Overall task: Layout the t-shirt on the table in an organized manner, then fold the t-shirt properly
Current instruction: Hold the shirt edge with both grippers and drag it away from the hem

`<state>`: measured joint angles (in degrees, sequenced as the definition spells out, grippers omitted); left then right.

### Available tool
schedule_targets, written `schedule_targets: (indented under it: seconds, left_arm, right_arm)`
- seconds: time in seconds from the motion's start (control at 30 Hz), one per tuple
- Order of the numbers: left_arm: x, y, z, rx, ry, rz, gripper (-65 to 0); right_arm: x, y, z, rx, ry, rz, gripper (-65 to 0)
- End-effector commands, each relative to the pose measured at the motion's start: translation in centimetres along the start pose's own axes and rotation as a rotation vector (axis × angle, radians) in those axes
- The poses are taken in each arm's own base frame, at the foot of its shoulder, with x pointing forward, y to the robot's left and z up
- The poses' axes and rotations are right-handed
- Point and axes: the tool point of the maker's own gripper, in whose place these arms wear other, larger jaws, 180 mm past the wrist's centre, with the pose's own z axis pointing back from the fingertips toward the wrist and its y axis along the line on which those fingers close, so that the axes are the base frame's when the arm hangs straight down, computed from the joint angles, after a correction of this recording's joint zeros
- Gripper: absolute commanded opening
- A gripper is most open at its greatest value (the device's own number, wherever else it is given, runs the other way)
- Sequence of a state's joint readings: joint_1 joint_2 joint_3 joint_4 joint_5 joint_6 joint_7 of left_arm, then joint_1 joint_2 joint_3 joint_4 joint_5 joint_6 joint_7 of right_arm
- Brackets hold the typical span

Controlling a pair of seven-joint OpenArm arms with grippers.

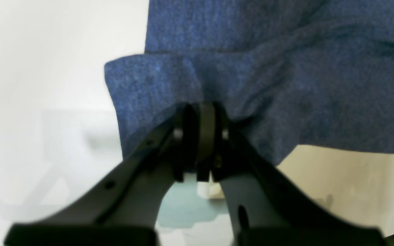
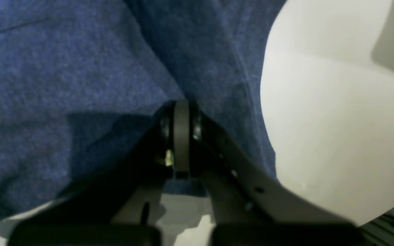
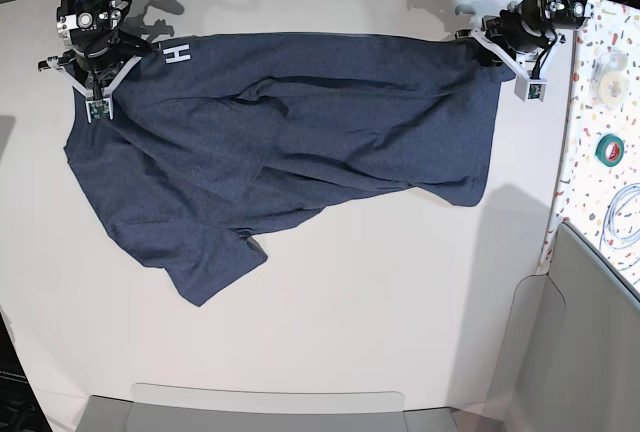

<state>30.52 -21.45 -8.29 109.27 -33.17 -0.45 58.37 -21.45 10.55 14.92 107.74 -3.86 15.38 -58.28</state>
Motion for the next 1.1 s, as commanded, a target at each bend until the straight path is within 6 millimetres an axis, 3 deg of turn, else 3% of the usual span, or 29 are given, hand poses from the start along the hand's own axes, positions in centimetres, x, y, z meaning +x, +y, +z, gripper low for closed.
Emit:
schedule_targets:
  seconds: [0.0,0.13,0.37,0.47,0.6,0.73,1.07]
  left_arm:
    - [-0.4,0.3,0.2,0.012,0.018,-0.009,-61.0]
    - [-1.1,0.4,0.3,0.014,0.033,-0.008,-61.0]
    - [-2.1,0.8,0.6,0.026,0.052,-0.002,-61.1]
    - [-2.6,3.1,1.5,0.082,0.054,0.034,-61.1]
    - [-1.9,5.4,2.5,0.139,0.021,0.069,-61.1]
    - [-3.3,7.1,3.5,0.183,0.045,0.093,-61.1]
    - [-5.5,6.0,4.3,0.170,0.083,0.092,-61.1]
  right_arm:
    - [-1.3,-0.2,-0.1,-0.003,0.050,0.011,-65.0]
    - [-1.9,-0.3,0.1,-0.004,0.062,0.021,-65.0]
    - [-5.3,0.4,0.7,0.013,0.136,0.049,-65.0]
    - [-6.9,0.4,1.0,0.015,0.171,0.066,-65.0]
    - [-8.0,-0.6,1.2,-0.001,0.199,0.105,-65.0]
    - [-9.1,-1.1,1.7,-0.010,0.221,0.109,-65.0]
    - [-12.8,-0.6,2.9,0.008,0.303,0.122,-65.0]
